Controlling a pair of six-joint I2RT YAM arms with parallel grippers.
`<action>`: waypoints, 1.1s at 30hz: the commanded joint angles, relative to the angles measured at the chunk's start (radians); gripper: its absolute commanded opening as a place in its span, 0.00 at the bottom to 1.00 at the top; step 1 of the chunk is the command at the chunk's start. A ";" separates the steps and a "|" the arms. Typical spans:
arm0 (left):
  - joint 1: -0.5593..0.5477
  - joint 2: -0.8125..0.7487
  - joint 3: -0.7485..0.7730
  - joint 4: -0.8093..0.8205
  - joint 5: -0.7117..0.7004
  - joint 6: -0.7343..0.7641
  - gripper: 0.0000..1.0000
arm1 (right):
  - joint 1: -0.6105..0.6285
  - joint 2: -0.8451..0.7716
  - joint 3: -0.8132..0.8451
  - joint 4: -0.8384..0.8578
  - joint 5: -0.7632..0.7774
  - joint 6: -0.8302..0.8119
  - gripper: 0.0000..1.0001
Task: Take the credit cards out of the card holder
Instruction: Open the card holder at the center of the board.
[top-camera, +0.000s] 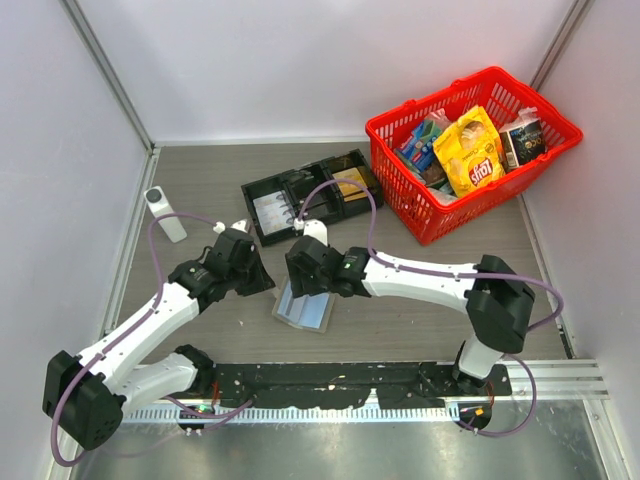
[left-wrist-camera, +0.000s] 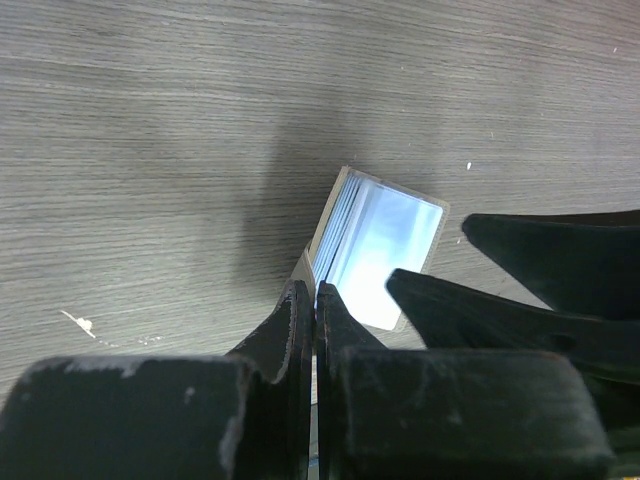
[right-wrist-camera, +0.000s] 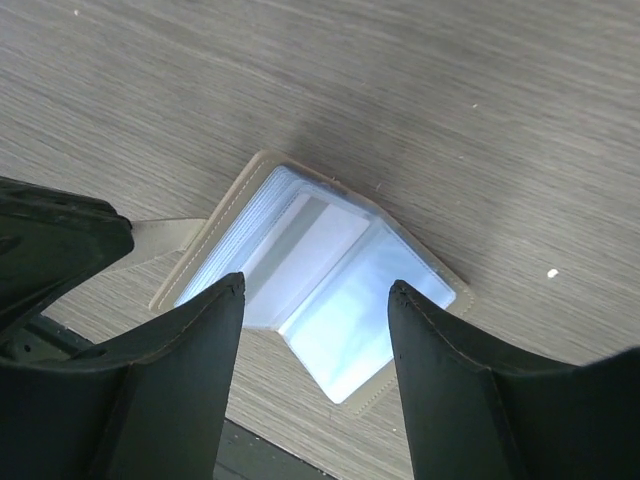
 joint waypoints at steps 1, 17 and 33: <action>0.003 -0.018 0.016 0.013 -0.001 -0.018 0.00 | -0.006 0.031 -0.010 0.083 -0.078 0.055 0.66; 0.001 -0.058 -0.061 0.013 -0.004 -0.063 0.00 | -0.043 0.149 -0.056 0.161 -0.187 0.088 0.68; 0.003 -0.044 -0.180 -0.033 -0.090 -0.084 0.01 | -0.064 0.159 -0.111 0.137 -0.133 0.007 0.46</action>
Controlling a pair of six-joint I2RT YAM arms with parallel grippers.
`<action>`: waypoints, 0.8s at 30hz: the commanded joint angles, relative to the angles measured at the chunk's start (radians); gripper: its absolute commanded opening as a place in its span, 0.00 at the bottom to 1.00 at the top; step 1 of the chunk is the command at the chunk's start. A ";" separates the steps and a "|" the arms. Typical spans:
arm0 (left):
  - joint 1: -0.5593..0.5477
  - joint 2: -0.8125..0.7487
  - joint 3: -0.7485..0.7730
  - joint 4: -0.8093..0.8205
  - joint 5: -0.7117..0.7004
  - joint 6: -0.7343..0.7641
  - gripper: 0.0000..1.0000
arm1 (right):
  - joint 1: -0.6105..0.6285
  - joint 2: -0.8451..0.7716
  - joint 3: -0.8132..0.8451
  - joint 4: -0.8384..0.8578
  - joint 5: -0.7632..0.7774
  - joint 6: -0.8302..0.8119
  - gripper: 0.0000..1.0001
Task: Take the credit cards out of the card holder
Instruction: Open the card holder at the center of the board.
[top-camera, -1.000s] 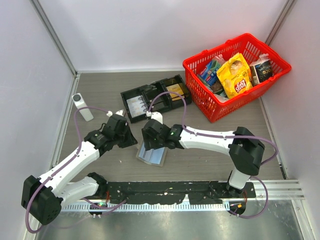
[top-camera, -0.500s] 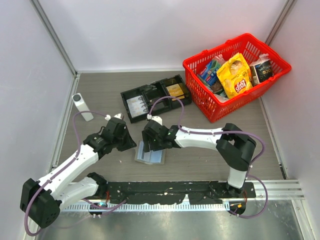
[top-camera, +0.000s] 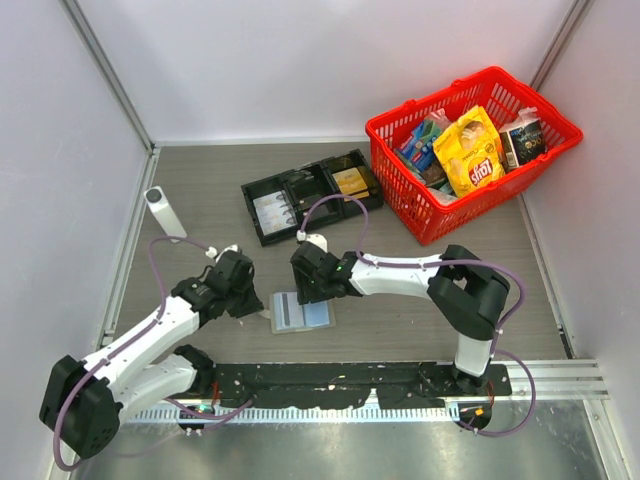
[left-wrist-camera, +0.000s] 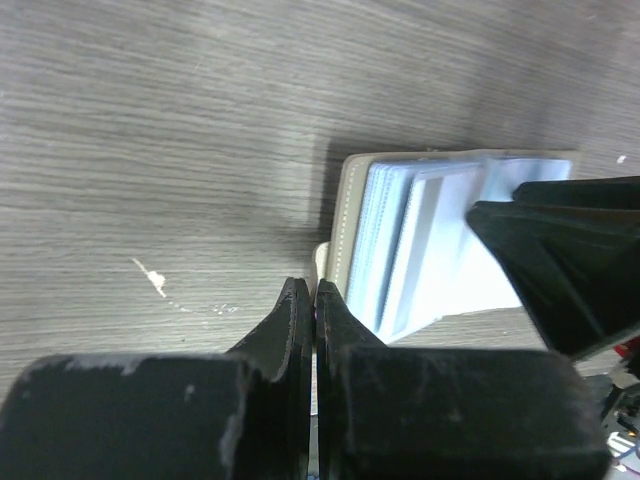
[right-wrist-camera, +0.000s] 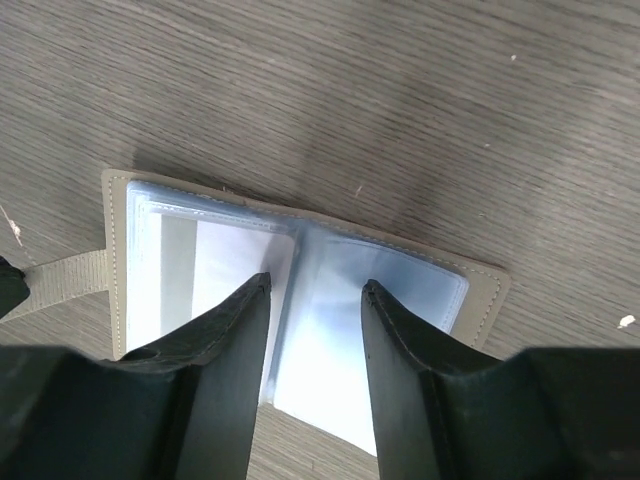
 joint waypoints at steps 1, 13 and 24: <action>0.004 0.027 0.016 -0.030 -0.036 -0.006 0.04 | -0.004 -0.011 -0.032 0.000 0.030 -0.039 0.45; 0.004 0.009 0.255 -0.119 0.016 0.000 0.51 | -0.010 -0.011 -0.085 0.032 0.040 -0.045 0.38; 0.003 0.140 0.149 0.099 0.190 -0.035 0.37 | -0.017 -0.017 -0.130 0.063 0.030 -0.043 0.38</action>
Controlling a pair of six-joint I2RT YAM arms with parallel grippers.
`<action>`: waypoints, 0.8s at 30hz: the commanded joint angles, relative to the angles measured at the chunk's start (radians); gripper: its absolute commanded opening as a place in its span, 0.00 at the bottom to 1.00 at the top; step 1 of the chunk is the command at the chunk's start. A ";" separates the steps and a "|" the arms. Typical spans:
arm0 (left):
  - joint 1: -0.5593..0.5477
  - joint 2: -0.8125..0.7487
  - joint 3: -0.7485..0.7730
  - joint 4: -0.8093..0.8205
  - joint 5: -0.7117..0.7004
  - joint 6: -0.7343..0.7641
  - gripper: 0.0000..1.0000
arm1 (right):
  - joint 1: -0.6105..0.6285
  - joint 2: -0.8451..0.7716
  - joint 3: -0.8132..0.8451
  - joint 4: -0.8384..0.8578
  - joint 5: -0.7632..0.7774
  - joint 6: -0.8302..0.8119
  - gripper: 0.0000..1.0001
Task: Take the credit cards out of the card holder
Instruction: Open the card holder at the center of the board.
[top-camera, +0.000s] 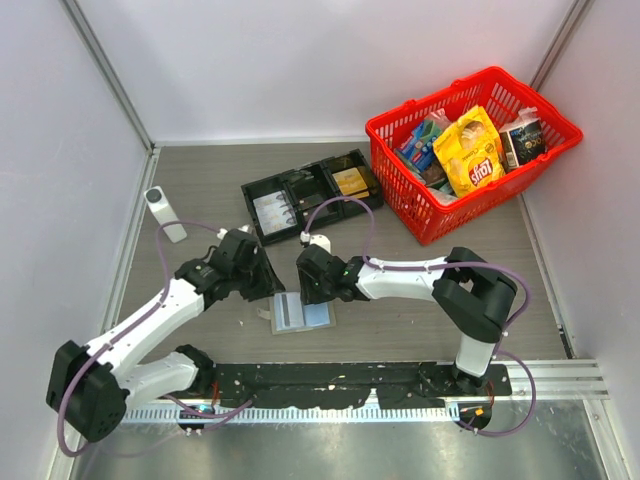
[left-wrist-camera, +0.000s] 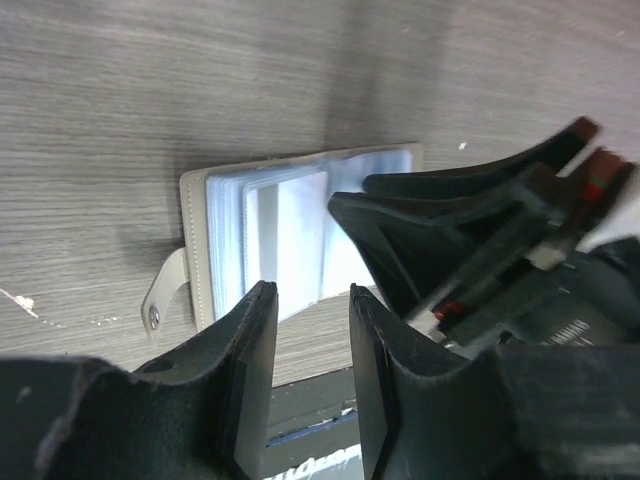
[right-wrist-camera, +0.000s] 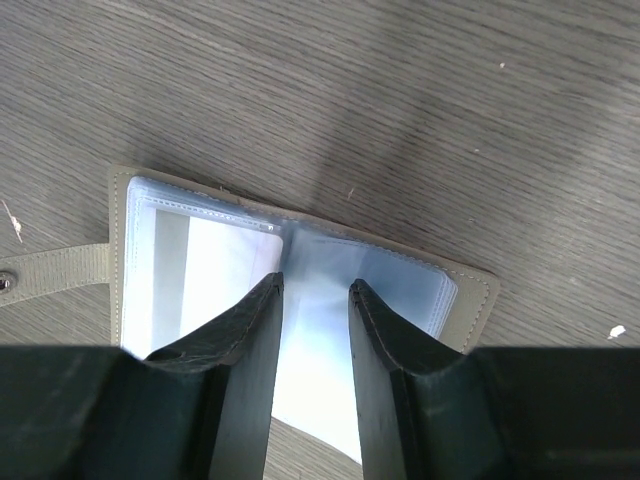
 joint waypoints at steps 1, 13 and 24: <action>0.004 0.056 -0.046 0.108 0.060 -0.007 0.37 | -0.007 0.018 -0.046 -0.041 0.017 -0.015 0.38; 0.003 0.154 -0.104 0.205 0.066 -0.002 0.36 | -0.009 0.017 -0.066 -0.029 0.016 -0.006 0.38; 0.003 0.211 -0.115 0.199 0.028 0.009 0.35 | -0.013 0.020 -0.066 -0.026 0.014 -0.006 0.38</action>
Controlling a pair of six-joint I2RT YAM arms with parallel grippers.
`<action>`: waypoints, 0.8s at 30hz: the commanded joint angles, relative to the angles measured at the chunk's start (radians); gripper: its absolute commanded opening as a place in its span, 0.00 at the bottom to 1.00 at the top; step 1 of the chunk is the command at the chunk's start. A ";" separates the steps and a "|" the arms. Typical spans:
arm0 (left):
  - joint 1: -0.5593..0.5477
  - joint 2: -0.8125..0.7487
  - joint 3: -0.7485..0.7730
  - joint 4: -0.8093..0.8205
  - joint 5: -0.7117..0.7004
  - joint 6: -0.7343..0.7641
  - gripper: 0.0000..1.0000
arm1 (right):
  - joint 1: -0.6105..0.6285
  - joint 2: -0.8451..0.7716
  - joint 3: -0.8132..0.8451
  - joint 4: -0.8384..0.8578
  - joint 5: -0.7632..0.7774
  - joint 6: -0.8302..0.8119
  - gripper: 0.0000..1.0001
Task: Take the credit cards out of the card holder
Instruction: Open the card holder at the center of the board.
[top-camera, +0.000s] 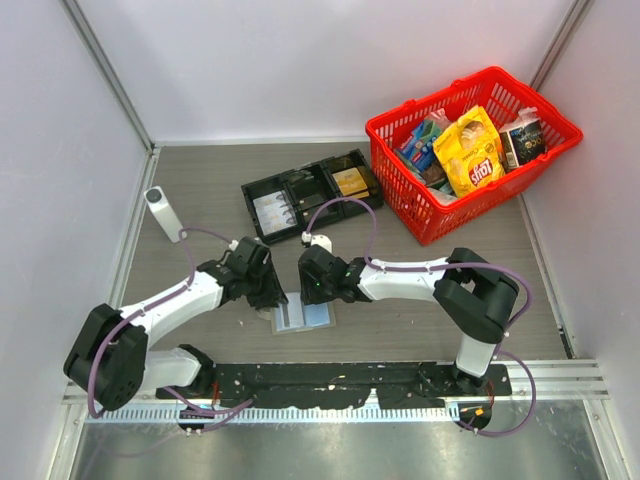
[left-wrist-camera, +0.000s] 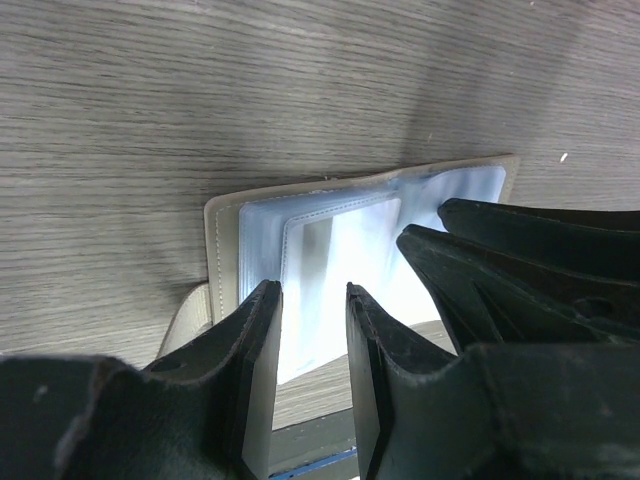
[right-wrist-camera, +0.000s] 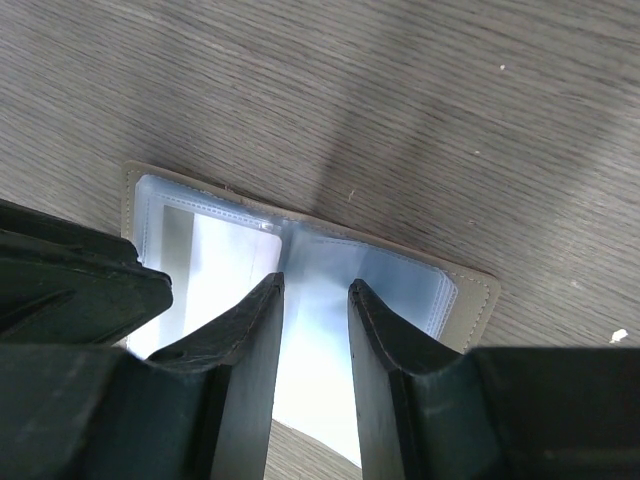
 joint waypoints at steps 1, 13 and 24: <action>0.003 0.005 -0.007 0.029 -0.022 0.007 0.35 | -0.009 0.030 -0.040 -0.062 0.018 -0.007 0.38; 0.003 0.022 -0.006 0.036 -0.005 0.015 0.35 | -0.017 0.041 -0.032 -0.059 0.008 -0.010 0.38; 0.004 -0.036 0.036 0.036 0.055 0.009 0.34 | -0.024 0.043 -0.028 -0.055 0.002 -0.010 0.38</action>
